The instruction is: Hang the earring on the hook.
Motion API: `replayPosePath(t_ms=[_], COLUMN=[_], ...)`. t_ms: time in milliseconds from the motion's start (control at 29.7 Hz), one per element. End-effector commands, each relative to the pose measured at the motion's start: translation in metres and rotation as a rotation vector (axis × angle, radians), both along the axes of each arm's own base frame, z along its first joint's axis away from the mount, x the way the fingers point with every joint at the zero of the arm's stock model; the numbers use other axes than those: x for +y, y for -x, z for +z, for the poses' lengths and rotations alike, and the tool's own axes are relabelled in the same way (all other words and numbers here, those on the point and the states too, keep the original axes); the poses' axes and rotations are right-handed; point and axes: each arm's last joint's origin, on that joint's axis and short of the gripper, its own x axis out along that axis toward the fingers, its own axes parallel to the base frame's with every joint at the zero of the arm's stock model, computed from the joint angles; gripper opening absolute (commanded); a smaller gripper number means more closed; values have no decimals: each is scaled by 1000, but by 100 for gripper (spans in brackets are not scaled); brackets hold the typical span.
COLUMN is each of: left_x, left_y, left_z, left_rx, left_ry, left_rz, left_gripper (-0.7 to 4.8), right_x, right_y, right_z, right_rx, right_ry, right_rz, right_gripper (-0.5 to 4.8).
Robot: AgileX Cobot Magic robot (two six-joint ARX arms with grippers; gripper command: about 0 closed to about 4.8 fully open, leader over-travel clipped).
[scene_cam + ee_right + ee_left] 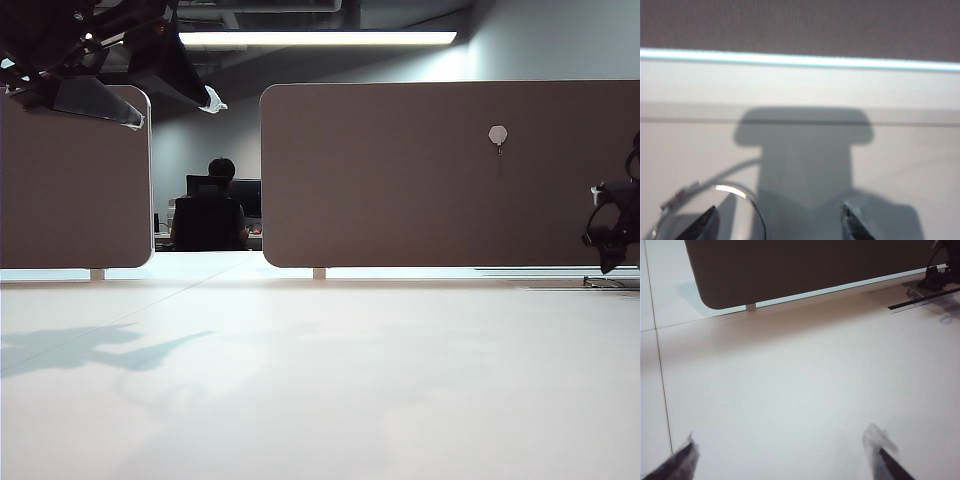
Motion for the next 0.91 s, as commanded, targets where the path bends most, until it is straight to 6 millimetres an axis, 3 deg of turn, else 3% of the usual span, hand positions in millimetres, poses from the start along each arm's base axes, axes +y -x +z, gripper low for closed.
replayPosePath(t_ms=[34,371,438,573,607,708,775,910], left_x=[0,0,0,0,0,0,0,0], left_y=[0,0,0,1,1,1,1,1], left_z=[3,1,0,-1,-1,-1,-1,-1], left_rx=[-15,5,12,22,22,22,24,25], left_ry=[2,-8,-12,-16,-16,-16,-17,-18], left_rz=[2,2,2,2,2,2,2,2], left_gripper=[479,479,479,479,479,479,479,479], right_x=[1,-1,-2,-2,-2,-2,-2,-1], right_y=[0,-2,-3,-4,-4,-5,-5,-8], right_z=[-5,-17,-20,-23,-24,-25,-24,-19], right_rx=[22,34,32,33,33,29,17,-41], right_ry=[7,31,31,31,31,31,26,-32], right_rz=[7,-3,-3,-4,-3,-3,0,20], right_gripper=[314,307,267,100,80,64,-8,-6])
